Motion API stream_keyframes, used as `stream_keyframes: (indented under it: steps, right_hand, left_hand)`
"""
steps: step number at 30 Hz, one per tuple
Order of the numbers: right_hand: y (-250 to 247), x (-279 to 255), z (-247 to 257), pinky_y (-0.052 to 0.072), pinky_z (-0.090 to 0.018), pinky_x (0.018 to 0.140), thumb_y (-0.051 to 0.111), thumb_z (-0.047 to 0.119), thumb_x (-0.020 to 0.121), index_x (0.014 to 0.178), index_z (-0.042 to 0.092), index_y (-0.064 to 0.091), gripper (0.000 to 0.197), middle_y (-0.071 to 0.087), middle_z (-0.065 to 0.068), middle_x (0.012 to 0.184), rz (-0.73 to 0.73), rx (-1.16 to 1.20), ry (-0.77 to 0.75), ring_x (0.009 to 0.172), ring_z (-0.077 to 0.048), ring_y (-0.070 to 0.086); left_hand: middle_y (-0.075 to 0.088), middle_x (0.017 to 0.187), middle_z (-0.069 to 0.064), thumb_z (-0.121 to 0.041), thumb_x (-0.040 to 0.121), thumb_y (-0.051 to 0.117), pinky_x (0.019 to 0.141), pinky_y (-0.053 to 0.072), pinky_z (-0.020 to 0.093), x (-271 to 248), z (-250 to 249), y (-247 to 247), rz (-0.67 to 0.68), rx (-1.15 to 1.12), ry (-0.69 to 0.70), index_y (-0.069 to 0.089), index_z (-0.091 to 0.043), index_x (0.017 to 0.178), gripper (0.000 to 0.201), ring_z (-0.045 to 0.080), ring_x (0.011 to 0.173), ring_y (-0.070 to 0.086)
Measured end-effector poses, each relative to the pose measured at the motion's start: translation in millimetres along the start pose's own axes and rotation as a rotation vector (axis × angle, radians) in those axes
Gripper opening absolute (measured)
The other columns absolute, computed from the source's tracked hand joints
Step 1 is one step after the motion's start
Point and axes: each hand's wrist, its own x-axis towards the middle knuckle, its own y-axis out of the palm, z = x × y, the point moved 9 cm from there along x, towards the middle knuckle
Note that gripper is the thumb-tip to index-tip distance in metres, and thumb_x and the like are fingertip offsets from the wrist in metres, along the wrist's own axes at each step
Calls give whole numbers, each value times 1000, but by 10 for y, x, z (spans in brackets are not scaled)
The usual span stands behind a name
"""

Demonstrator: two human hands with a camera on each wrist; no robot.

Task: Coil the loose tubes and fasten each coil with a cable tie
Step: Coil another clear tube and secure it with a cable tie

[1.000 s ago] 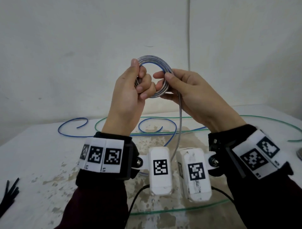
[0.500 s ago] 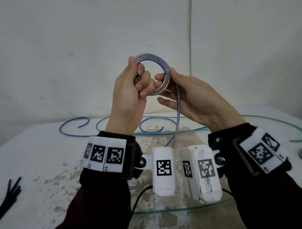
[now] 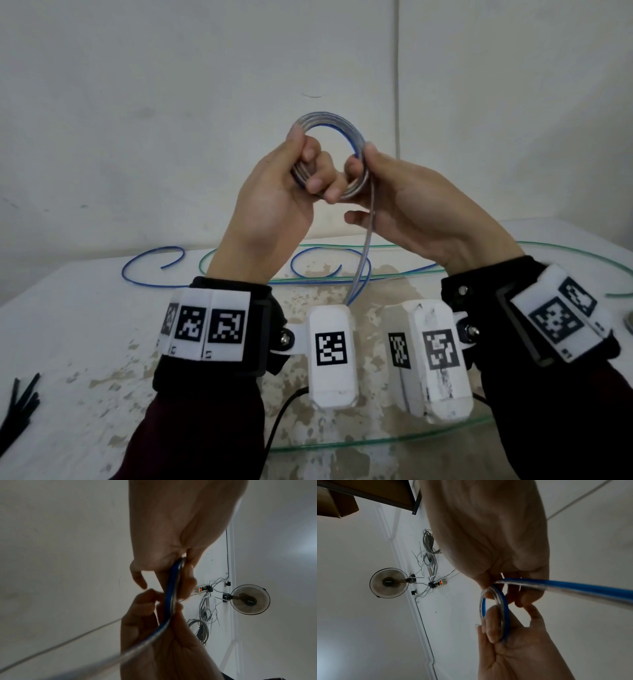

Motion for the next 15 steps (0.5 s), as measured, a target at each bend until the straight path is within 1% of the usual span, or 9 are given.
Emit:
stream_keyframes:
  steps: [1,3,5,7,9,11,13,15]
  right_hand:
    - [-31,3,23,45,-21,62,26,34,104,73,20,45,38,59,3,70,-10,-17,-10,71,-8,59]
    - [-73,2,58,41,-23,68,27,34,103,71,20,44,39,56,5,67,-1,-40,-27,67,-8,54]
    - [-69,-12,80,41,-23,75,28,34,102,71,18,44,39,54,4,66,54,-31,-35,67,-10,51]
    - [-38,-25,67,43,-22,75,30,34,101,70,16,43,38,51,4,62,106,-21,-21,64,-11,49]
    - [-9,-32,37,40,-23,73,32,33,101,69,16,43,38,45,5,59,123,-51,-10,59,-10,43]
    - [10,-33,13,35,-25,71,32,29,102,69,15,43,37,38,6,59,109,-131,-7,54,-7,37]
    - [20,-28,0,32,-25,68,33,28,103,70,16,43,36,31,1,64,79,-186,-5,50,-5,35]
    - [8,-13,-6,35,-25,67,33,29,103,69,15,44,38,30,1,62,36,-186,3,49,-7,36]
  left_hand:
    - [38,51,-2,-21,103,20,71,41,26,-12,16,28,31,23,-26,34,-14,73,34,17,53,47]
    - [41,51,0,-17,96,24,71,44,26,-45,20,50,61,57,-78,35,-13,72,27,21,58,53]
    - [41,49,1,-15,91,25,65,47,25,-88,9,42,77,85,-138,36,-12,71,23,22,56,54]
    - [39,47,2,-15,87,28,60,47,22,-130,12,37,98,139,-205,40,-11,70,22,23,53,52]
    - [37,45,1,-21,82,35,56,46,21,-159,56,44,123,191,-268,44,-9,70,19,24,50,49]
    - [36,44,-1,-24,86,40,53,45,21,-173,132,28,148,273,-310,46,-7,72,23,22,46,47]
    - [32,45,-5,-24,93,38,51,42,20,-169,189,-11,157,334,-313,46,-8,73,27,16,43,43]
    - [26,49,-6,-22,99,34,49,35,16,-143,195,-45,139,353,-274,45,-9,73,31,12,44,35]
